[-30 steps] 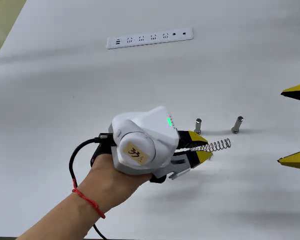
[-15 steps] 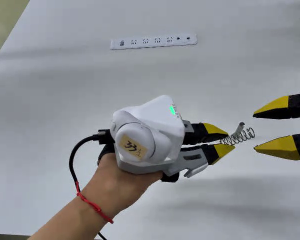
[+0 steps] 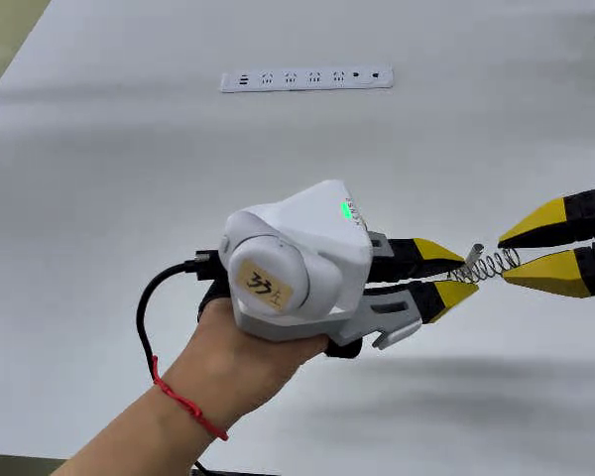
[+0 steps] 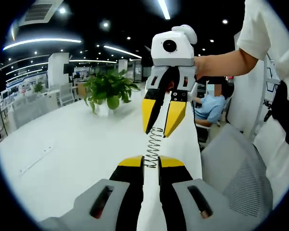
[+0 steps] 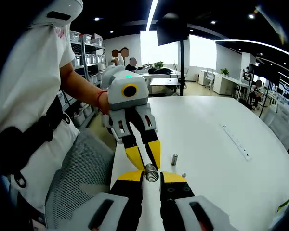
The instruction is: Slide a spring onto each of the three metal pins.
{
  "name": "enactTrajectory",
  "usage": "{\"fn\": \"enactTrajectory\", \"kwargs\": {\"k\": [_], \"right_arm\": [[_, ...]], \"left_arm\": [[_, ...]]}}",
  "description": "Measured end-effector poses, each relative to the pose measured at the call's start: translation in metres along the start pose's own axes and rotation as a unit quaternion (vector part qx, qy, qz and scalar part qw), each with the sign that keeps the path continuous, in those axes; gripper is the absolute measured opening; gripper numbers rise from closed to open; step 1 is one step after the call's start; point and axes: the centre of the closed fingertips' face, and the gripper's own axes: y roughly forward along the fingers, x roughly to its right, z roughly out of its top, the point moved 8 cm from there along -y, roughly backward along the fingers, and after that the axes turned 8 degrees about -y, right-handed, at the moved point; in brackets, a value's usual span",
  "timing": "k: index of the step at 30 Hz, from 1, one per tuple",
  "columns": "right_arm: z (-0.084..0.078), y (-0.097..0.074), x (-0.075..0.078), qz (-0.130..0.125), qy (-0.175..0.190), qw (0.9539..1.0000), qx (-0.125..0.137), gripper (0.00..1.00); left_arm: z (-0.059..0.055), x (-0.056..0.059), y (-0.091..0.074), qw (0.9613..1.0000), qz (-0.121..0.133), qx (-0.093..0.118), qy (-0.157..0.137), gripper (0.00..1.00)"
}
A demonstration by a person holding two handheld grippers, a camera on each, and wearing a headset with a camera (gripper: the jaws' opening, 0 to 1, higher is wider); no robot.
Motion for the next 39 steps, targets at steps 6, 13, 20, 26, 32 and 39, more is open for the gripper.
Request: {"fn": "enactTrajectory", "kwargs": {"k": [6,13,20,26,32,39], "right_arm": [[0.001,0.0,0.0,0.003,-0.004,1.0,-0.008,0.07],[0.003,-0.001,-0.001,0.007,-0.008,0.9997,-0.021,0.06],[0.004,-0.002,-0.001,0.01,-0.02,0.9989,-0.04,0.06],[0.004,-0.003,-0.001,0.013,-0.033,0.9977,-0.059,0.06],[0.006,-0.005,0.0,0.021,-0.043,0.9962,-0.073,0.06],[0.011,-0.006,0.001,0.032,-0.062,0.9934,-0.091,0.06]], "left_arm": [[0.0,0.0,-0.001,1.0,-0.002,0.002,-0.001,0.07],[0.0,0.002,0.0,1.0,-0.006,0.005,-0.003,0.07],[-0.001,0.004,0.003,0.9999,-0.011,0.004,-0.008,0.08],[0.0,0.006,0.005,0.9999,-0.014,0.004,-0.007,0.1],[-0.003,0.007,0.007,0.9998,-0.013,-0.011,0.009,0.1],[-0.003,0.007,0.009,0.9996,-0.013,-0.014,0.018,0.09]]}}
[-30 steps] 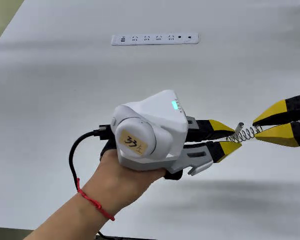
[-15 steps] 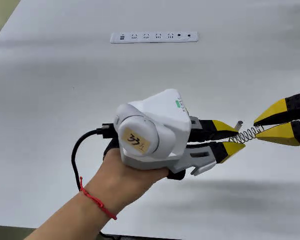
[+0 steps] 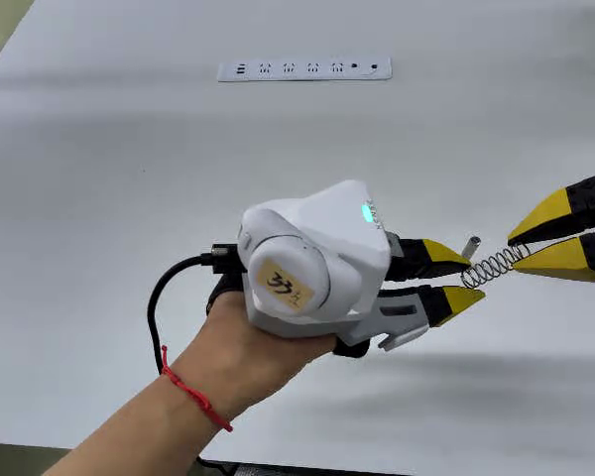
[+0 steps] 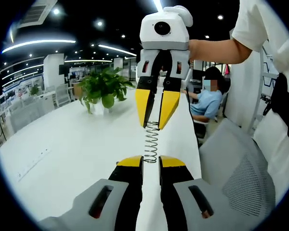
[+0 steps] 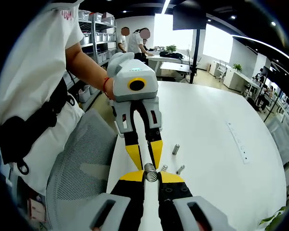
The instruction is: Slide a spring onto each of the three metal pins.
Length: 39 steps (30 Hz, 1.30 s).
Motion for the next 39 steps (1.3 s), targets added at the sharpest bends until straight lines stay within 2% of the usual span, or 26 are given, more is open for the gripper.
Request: {"fn": "enactTrajectory", "kwargs": {"k": [18,39], "right_arm": [[0.006,0.0,0.0,0.004,-0.013,0.9999,-0.009,0.06],[0.012,-0.001,-0.004,0.007,-0.007,1.0,-0.002,0.08]], "left_arm": [[-0.001,0.001,0.0,1.0,-0.001,-0.005,0.008,0.07],[-0.002,0.002,0.0,0.9997,-0.014,0.013,-0.012,0.07]]}}
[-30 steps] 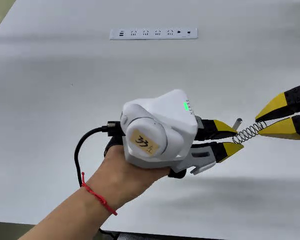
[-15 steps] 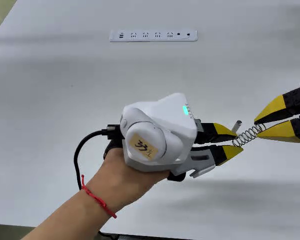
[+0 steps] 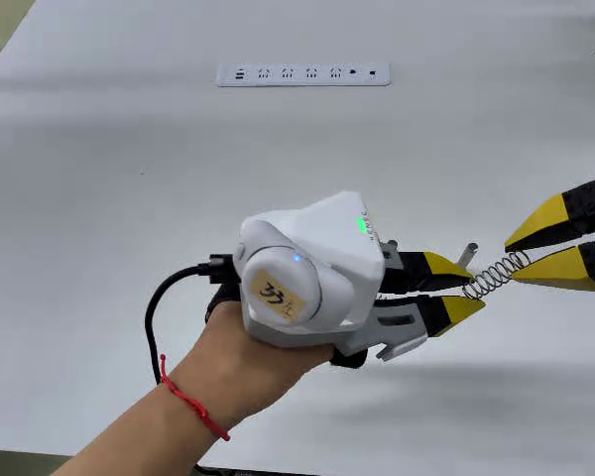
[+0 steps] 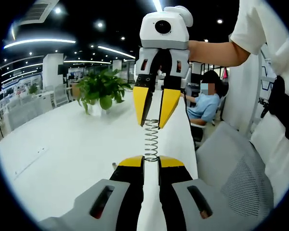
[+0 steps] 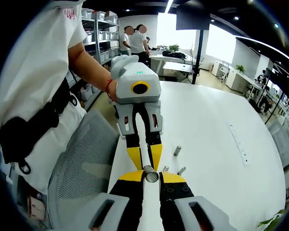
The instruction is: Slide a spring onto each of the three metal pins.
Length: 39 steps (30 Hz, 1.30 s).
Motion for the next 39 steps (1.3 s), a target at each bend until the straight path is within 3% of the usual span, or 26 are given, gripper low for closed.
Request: {"fn": "enactTrajectory", "kwargs": {"k": [13,39], "right_arm": [[0.0,-0.002,0.003,0.007,0.012,0.9998,0.012,0.24],[-0.001,0.015,0.003,0.067,-0.032,0.9966,-0.034,0.15]], "left_arm": [[0.001,0.001,0.0,1.0,-0.001,0.005,-0.003,0.07],[0.006,0.004,0.004,0.9999,-0.005,0.01,0.001,0.07]]}}
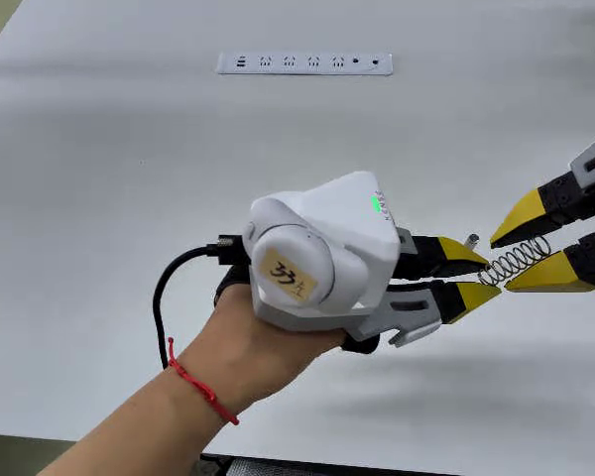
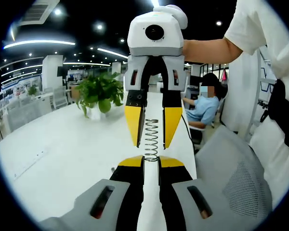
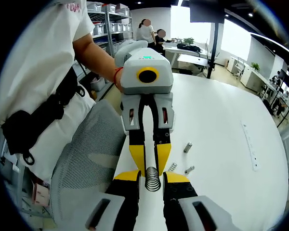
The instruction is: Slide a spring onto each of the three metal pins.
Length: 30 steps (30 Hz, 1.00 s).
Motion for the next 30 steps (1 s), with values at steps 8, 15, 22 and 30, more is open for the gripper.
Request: {"fn": "enactTrajectory", "kwargs": {"k": [8,15,22,30], "right_arm": [[0.0017,0.0027,-0.0002,0.008,-0.006,0.9999,-0.007,0.1],[0.0009,0.0034,0.0023,0.008,-0.01,0.9998,-0.012,0.08],[0.0,0.0044,0.0034,0.012,-0.013,0.9997,-0.017,0.07],[-0.0014,0.0051,0.0061,0.016,-0.009,0.9996,-0.022,0.07]], "left_arm": [[-0.0003,-0.0011,-0.001,1.0,-0.001,0.0,0.001,0.07],[-0.001,-0.0021,-0.0013,1.0,0.0,0.0,0.002,0.07],[-0.0021,-0.002,-0.0016,1.0,-0.001,-0.001,0.003,0.07],[-0.0024,-0.0015,-0.0025,1.0,-0.003,-0.002,0.004,0.07]]}}
